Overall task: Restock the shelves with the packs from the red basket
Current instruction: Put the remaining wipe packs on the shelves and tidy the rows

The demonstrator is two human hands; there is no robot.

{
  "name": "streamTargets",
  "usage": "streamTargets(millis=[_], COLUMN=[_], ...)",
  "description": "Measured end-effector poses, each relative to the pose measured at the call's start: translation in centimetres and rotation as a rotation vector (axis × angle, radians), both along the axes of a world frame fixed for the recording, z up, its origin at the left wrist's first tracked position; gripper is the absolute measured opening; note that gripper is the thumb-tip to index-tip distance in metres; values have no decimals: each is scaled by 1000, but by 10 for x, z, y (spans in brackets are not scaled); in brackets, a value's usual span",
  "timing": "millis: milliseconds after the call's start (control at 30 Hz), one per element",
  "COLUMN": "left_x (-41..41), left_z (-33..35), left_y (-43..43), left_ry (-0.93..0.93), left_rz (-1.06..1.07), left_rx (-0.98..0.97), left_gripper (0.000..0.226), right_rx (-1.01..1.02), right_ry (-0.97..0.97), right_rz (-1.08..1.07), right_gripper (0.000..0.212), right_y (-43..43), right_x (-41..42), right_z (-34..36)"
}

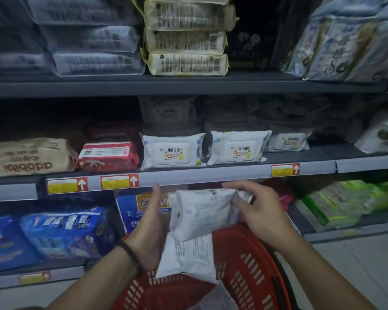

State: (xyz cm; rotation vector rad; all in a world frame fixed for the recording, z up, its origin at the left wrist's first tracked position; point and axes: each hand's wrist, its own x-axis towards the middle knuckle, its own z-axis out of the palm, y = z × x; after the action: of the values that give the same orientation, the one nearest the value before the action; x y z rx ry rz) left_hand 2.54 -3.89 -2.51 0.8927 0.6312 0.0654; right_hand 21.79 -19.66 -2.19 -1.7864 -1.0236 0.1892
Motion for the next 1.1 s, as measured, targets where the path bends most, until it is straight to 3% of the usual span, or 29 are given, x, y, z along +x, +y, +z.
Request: streamTargets(millis=[100, 200, 500, 567, 600, 633, 733, 767, 833, 933, 1000, 1100], left_x=[-1, -2, -6, -6, -7, -7, -7, -7, -8, -8, -12, -14], left_z=[-9, -9, -8, -5, -4, -3, -2, 0, 4, 12, 19, 18], left_y=[-2, -10, -11, -12, -12, -12, -10, -11, -9, -6, -2, 8], left_ry=[-11, -71, -168, -179, -175, -169, -168, -160, -147, -213, -259, -332], left_rz=[-27, -32, 200, 213, 220, 231, 244, 241, 248, 171, 133, 57], left_rx=[-77, -95, 112, 179, 204, 228, 291, 316, 335, 171, 55, 87], left_gripper=[116, 96, 62, 62, 63, 65, 72, 74, 74, 49, 55, 39], right_rx=[292, 462, 301, 287, 269, 214, -87, -158, -227, -292, -225, -137], right_ry=[34, 98, 158, 222, 197, 89, -435, -483, -341, -236, -141, 166], right_rz=[-129, -130, -149, -151, -146, -144, -39, 11, 58, 23, -36, -92], right_gripper=[44, 44, 52, 40, 31, 35, 78, 86, 99, 111, 106, 89], right_y=[7, 17, 28, 29, 28, 25, 17, 17, 16, 13, 11, 13], right_x=[-4, -10, -17, -24, -30, -34, -42, -45, -47, -39, -32, -28], right_z=[0, -6, -19, -19, -17, -14, -6, -3, 4, 6, 5, -2])
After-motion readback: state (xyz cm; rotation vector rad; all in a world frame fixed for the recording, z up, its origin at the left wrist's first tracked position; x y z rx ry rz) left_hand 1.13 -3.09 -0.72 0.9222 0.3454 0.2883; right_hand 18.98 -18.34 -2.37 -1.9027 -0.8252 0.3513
